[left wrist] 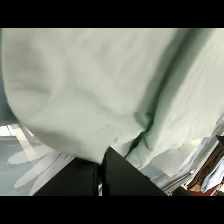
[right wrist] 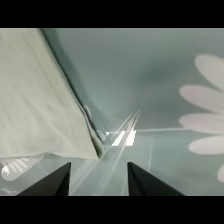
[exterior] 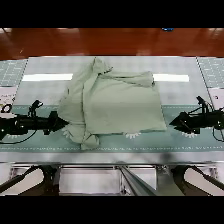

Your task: Fold the shirts.

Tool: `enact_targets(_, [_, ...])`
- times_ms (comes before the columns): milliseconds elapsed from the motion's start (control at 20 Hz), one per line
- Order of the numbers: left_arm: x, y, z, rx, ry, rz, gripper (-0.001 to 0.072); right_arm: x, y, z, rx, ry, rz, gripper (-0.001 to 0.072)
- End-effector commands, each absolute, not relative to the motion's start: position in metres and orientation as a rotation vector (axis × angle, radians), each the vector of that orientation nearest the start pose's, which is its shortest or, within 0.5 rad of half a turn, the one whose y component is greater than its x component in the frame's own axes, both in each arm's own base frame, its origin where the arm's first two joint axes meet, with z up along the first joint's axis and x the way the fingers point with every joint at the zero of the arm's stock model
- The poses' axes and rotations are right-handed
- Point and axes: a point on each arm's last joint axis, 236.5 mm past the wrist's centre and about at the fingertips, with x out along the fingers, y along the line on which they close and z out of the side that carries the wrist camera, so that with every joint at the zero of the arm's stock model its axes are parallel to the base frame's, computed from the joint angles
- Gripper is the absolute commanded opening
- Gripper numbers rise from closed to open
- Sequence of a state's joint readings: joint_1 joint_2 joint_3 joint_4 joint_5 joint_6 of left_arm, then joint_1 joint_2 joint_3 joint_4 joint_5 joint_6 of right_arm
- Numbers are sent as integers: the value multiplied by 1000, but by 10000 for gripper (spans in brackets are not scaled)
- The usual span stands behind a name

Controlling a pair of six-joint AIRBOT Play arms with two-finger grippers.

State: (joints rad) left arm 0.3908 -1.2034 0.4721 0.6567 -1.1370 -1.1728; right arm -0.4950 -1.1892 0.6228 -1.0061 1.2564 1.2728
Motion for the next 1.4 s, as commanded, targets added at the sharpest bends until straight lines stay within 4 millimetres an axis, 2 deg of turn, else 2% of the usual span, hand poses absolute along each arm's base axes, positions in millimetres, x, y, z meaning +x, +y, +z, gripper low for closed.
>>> enact_targets(0, [260,-79,-80,-1009,1397,-275,20,227,20,-93,840,1550,119,409])
enact_targets(200, [261,-78,-81,-1007,1391,-269,20,244,34,-94,951,1510,168,407])
enact_targets(300, [261,-77,-81,-1006,1389,-266,20,250,43,-105,952,1519,176,407])
enact_targets(400, [261,-77,-81,-1006,1389,-266,20,258,60,-116,940,1531,191,407])
enact_targets(450, [262,-77,-82,-1005,1388,-265,20,269,69,-118,938,1515,201,404])
enact_targets(500, [263,-76,-82,-1003,1383,-259,20,280,77,-117,925,1500,220,363])
enact_targets(600, [268,-74,-79,-990,1366,-262,20,297,96,-99,813,1476,355,22])
enact_targets(700, [287,-67,-59,-949,1305,-283,19,318,104,-63,733,1443,448,22])
enact_targets(750, [302,-62,-40,-917,1252,-303,20,336,99,-39,691,1390,455,22])
enact_targets(850, [338,-50,20,-827,1092,-345,19,374,82,27,573,1237,439,22])
enact_targets(950, [373,-39,104,-740,888,-368,20,407,61,109,425,1050,396,22])
enact_targets(1050, [391,-32,200,-628,686,-394,19,425,45,203,317,837,349,22])
enact_targets(1150, [390,-32,291,-500,497,-416,20,417,43,294,254,640,333,22])
enact_targets(1200, [383,-32,329,-454,418,-417,19,401,47,334,223,555,340,22])
enact_targets(1300, [358,-33,397,-373,273,-401,19,362,54,397,159,396,341,22])
enact_targets(1350, [344,-29,423,-317,205,-367,19,342,53,419,127,328,320,22])
